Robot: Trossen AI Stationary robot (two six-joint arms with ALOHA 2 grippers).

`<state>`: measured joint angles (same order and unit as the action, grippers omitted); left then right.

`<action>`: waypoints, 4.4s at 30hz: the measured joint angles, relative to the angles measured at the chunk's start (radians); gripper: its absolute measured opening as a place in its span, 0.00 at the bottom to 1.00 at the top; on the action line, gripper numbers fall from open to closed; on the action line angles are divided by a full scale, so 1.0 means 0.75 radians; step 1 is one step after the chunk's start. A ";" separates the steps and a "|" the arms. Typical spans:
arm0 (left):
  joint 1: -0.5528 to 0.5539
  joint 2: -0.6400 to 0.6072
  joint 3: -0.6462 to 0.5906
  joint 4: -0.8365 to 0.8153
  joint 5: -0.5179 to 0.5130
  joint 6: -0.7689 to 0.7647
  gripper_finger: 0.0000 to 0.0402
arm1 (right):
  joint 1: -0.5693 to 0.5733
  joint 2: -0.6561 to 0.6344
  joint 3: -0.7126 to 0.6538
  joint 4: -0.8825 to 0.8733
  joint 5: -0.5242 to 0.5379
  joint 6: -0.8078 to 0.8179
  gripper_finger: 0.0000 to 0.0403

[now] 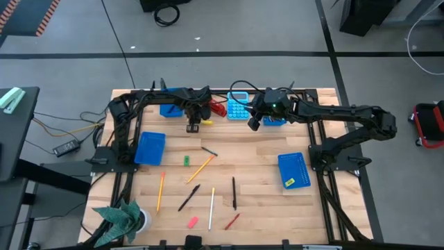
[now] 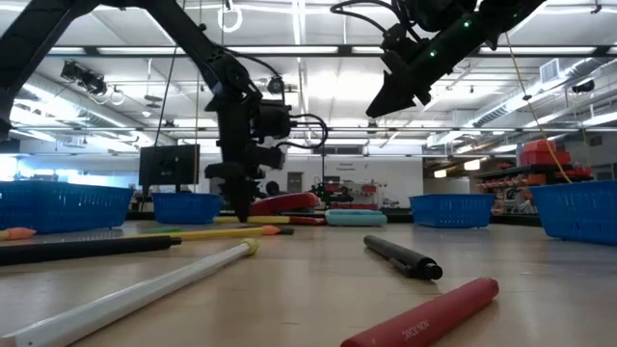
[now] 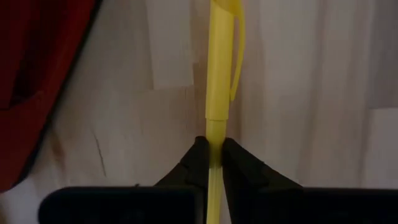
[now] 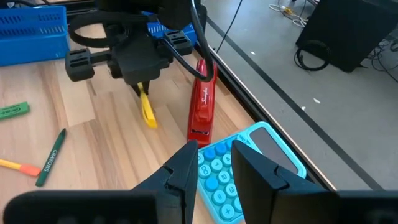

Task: Sort crayons/erasers/pens/pencils in bins
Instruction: Put the yellow pen into the top left bin, then put the green eraser into the bottom right bin

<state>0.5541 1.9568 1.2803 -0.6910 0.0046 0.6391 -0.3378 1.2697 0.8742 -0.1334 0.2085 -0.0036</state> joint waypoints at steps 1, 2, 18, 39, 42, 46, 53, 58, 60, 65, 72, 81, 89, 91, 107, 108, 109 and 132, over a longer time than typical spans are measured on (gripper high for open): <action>-0.006 0.000 0.021 -0.025 -0.008 -0.005 0.08 | 0.000 0.000 0.000 0.000 0.000 -0.001 0.26; -0.012 0.000 0.046 -0.057 -0.017 -0.007 0.08 | 0.000 0.000 0.000 0.000 0.000 -0.001 0.26; 0.137 -0.097 0.388 -0.474 -0.134 -0.161 0.08 | 0.000 0.006 -0.002 -0.086 0.000 0.000 0.26; 0.403 -0.262 -0.091 -0.157 -0.274 -0.664 0.08 | -0.001 0.016 -0.082 -0.078 0.085 0.011 0.26; 0.402 -0.283 -0.109 -0.099 -0.275 -0.683 0.09 | -0.001 0.016 -0.082 -0.078 0.085 0.015 0.26; 0.409 -0.317 -0.130 -0.051 -0.272 -0.710 0.08 | -0.001 0.016 -0.082 -0.078 0.085 0.015 0.26; 0.405 -0.320 -0.174 -0.046 -0.275 -0.777 0.10 | -0.001 0.016 -0.083 -0.079 0.085 0.015 0.26; 0.399 -0.320 -0.211 -0.046 -0.275 -0.819 0.14 | -0.001 0.016 -0.083 -0.079 0.085 0.015 0.26; 0.399 -0.320 -0.211 -0.044 -0.275 -0.839 0.16 | -0.001 0.016 -0.083 -0.079 0.085 0.017 0.26; 0.399 -0.335 -0.208 -0.045 -0.281 -0.837 0.26 | -0.001 0.016 -0.083 -0.079 0.085 0.026 0.26; 0.393 -0.433 -0.207 -0.102 -0.276 -0.833 0.39 | -0.001 0.016 -0.083 -0.080 0.085 0.026 0.26; 0.160 -0.590 -0.205 -0.272 -0.022 -0.943 0.39 | -0.001 0.016 -0.083 -0.079 0.085 0.026 0.26; -0.291 -0.603 -0.205 -0.295 0.030 -1.208 0.31 | -0.001 0.016 -0.083 -0.078 0.085 0.011 0.26; -0.399 -0.603 -0.205 -0.301 0.030 -1.321 0.30 | -0.001 0.016 -0.083 -0.078 0.085 0.012 0.26; -0.867 -0.602 -0.226 -0.332 -0.305 -2.262 0.27 | 0.001 0.017 -0.080 -0.071 0.058 0.179 0.26; -0.882 -0.602 -0.236 -0.318 -0.322 -2.299 0.28 | 0.001 0.017 -0.074 -0.073 0.056 0.179 0.26; -0.897 -0.602 -0.249 -0.313 -0.337 -2.327 0.30 | 0.001 0.017 -0.067 -0.071 0.049 0.179 0.26; -0.959 -0.601 -0.585 0.031 -0.363 -2.540 0.49 | 0.001 0.017 -0.038 0.004 0.028 0.039 0.26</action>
<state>-0.1654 1.5063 0.8413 -0.6674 -0.2680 -1.2659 -0.3372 1.2827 0.8455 -0.1301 0.2298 0.0257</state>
